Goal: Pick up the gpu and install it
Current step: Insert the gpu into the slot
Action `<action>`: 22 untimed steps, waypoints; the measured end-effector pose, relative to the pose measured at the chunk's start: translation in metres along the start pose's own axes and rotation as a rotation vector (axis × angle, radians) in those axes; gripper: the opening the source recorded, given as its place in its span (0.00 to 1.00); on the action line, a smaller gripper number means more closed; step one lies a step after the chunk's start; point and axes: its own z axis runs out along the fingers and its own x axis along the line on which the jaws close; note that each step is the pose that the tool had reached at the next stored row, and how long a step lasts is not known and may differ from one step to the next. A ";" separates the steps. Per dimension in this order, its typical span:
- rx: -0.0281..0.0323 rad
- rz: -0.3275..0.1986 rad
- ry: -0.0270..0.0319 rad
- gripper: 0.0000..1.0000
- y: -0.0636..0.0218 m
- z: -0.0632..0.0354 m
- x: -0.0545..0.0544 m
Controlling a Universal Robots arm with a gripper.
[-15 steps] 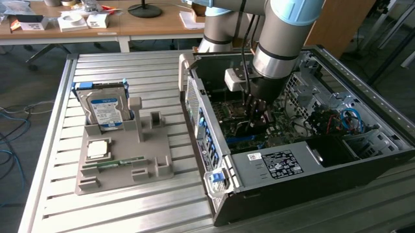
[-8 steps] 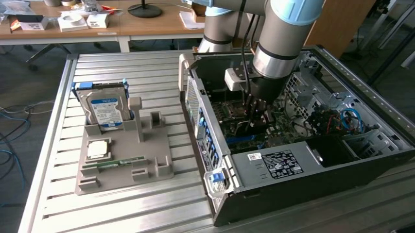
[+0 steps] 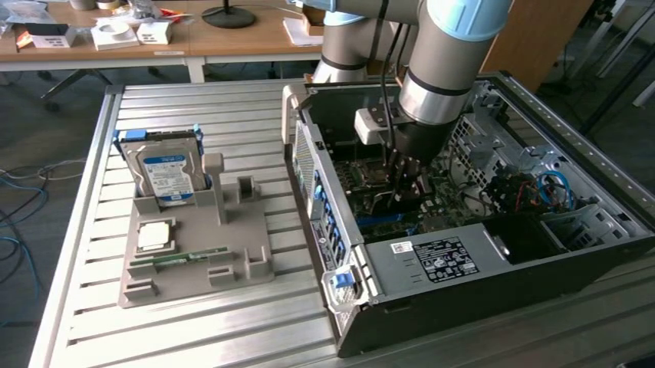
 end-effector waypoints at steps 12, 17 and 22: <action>0.0000 0.000 0.0001 0.26 0.0000 0.0019 0.001; -0.0001 0.000 0.0003 0.26 0.0000 0.0019 0.001; -0.0001 0.000 0.0004 0.26 0.0000 0.0027 0.001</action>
